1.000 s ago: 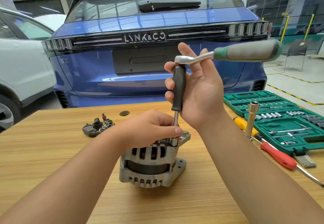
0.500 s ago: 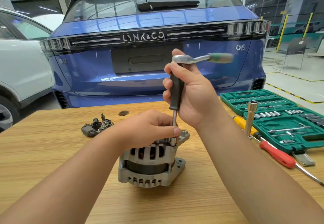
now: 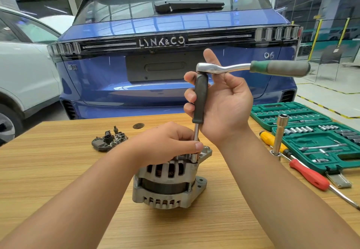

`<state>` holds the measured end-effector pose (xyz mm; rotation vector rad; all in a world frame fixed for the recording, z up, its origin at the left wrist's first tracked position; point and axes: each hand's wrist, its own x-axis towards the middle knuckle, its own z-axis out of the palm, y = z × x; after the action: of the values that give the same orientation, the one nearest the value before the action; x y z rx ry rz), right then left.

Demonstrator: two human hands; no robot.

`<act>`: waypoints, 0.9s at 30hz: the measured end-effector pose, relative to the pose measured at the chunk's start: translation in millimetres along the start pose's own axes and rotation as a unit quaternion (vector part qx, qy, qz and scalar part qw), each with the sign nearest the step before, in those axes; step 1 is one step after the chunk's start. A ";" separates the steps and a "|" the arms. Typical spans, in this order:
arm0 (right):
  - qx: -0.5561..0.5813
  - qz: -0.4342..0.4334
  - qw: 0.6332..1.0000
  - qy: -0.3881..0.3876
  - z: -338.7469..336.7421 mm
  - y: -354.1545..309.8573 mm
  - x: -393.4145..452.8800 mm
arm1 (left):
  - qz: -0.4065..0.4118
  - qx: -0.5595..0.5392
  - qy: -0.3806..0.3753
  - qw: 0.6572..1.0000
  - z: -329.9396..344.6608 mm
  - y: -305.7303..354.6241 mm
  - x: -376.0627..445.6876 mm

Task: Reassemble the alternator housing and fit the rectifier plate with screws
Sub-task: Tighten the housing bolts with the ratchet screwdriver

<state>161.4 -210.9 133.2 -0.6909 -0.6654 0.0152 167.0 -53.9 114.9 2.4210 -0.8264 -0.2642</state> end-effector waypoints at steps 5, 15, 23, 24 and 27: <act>0.017 0.021 1.000 0.006 -2.0 -1.2 1.4 | 0.002 -0.005 -0.003 1.000 0.0 0.2 -0.2; -0.178 0.014 0.964 0.198 6.5 -12.6 5.6 | 0.011 0.016 -0.013 1.000 0.9 3.7 0.0; -0.038 0.058 0.995 0.077 5.9 -3.0 0.5 | 0.008 -0.014 -0.007 1.000 -0.2 2.5 -1.9; -0.038 0.052 0.995 0.071 6.6 -1.3 0.3 | 0.007 -0.013 -0.005 1.000 -0.5 2.7 -1.8; -0.033 0.036 0.995 0.082 7.4 1.3 0.3 | 0.004 -0.012 -0.004 1.000 -0.3 3.0 -1.7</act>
<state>157.6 -205.5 136.9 -0.7714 -0.4843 0.0024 164.3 -54.8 116.9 2.3948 -0.8316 -0.2787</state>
